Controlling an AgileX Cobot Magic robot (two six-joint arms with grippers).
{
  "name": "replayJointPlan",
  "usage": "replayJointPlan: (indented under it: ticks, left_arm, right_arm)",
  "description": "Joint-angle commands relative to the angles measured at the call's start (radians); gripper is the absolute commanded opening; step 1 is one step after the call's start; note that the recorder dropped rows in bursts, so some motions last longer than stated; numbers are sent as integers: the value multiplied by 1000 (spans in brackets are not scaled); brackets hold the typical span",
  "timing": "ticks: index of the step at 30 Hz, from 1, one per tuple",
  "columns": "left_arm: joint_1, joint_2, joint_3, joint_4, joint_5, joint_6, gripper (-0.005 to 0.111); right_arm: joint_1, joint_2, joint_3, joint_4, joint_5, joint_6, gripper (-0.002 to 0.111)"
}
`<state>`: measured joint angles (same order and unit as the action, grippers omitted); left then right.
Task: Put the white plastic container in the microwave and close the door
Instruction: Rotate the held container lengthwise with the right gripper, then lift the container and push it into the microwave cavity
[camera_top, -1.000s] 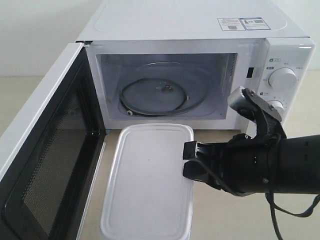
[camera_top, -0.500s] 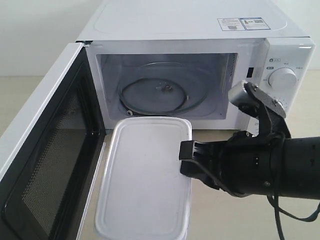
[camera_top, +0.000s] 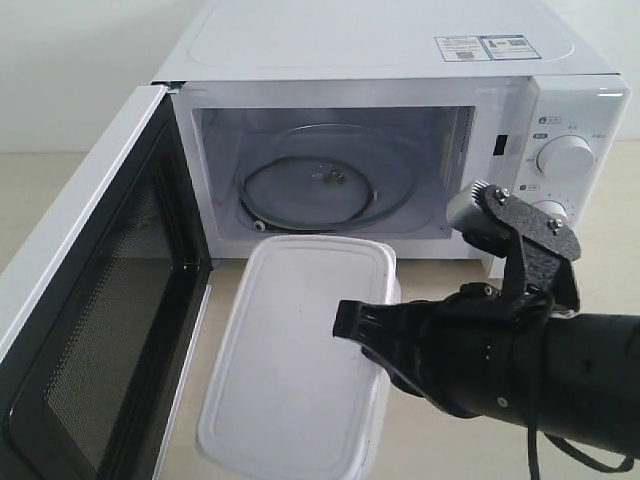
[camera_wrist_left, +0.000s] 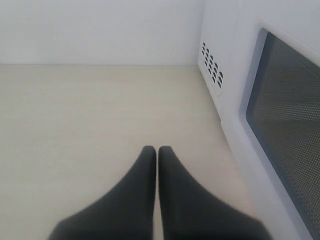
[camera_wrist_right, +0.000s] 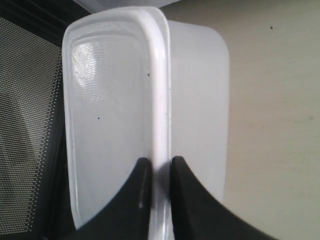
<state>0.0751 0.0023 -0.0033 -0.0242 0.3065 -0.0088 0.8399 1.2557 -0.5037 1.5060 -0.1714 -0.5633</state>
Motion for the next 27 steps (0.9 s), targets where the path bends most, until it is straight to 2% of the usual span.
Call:
replayJointPlan:
  ticks: [1,5,8,11,13,15,19,22,27]
  left_arm:
    - [3,-2,3,-2,0,-1,4]
    - [3,-2,3,-2,0,-1,4]
    - [3,-2,3,-2,0,-1,4]
    - [3,-2,3,-2,0,-1,4]
    - [3,-2,3,-2,0,-1,4]
    - [3,-2,3,-2,0,-1,4]
    - [3,-2,3,-2,0,-1,4]
    - [3,-2,3,-2,0,-1,4]
    - [3,-2,3,-2,0,-1,4]
  right_arm:
    - [45,-10,4,-365,-54,434,0]
    - [95,13,4,-574,-134,711,0]
    - [150,57,4,-588,-249,801,0]
    - [159,115,11,-610,-310,880,0]
    - [159,140,65,-658,-436,1060,0]
    - [159,143,113,-660,-523,1138,0]
    - [157,143,165,-645,-653,1255,0]
    - [157,143,166,-567,-666,1249,0]
    - [134,147,152,-567,-666,1244,0]
